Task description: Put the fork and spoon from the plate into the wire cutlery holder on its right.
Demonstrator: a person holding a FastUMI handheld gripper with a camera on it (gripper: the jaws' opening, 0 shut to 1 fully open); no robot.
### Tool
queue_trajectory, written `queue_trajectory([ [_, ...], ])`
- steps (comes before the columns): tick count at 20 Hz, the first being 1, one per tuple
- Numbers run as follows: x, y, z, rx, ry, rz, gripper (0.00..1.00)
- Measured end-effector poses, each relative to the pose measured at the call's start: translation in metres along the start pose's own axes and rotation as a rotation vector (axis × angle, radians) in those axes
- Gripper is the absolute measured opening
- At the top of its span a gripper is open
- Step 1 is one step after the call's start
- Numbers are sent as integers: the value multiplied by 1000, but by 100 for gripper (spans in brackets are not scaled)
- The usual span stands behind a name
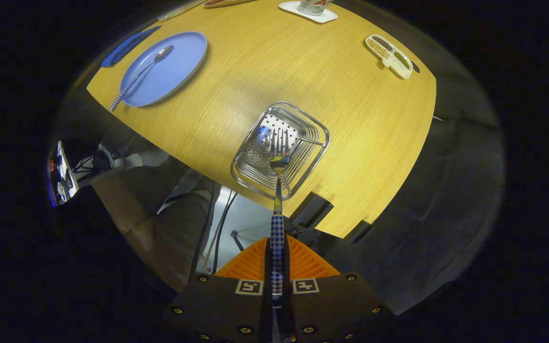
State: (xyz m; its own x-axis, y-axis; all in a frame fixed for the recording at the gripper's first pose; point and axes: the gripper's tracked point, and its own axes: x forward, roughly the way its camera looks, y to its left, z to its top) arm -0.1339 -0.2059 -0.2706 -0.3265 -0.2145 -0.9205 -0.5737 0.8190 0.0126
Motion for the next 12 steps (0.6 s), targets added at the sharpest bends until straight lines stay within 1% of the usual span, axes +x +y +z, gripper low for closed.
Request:
queue_trajectory([
  [4,8,-6,8,-46,84,3,8],
  [6,9,-8,16,-40,75,-1,8],
  [8,9,-9,23,-33,61,0,12],
  [12,3,-10,22,-17,61,0,14],
])
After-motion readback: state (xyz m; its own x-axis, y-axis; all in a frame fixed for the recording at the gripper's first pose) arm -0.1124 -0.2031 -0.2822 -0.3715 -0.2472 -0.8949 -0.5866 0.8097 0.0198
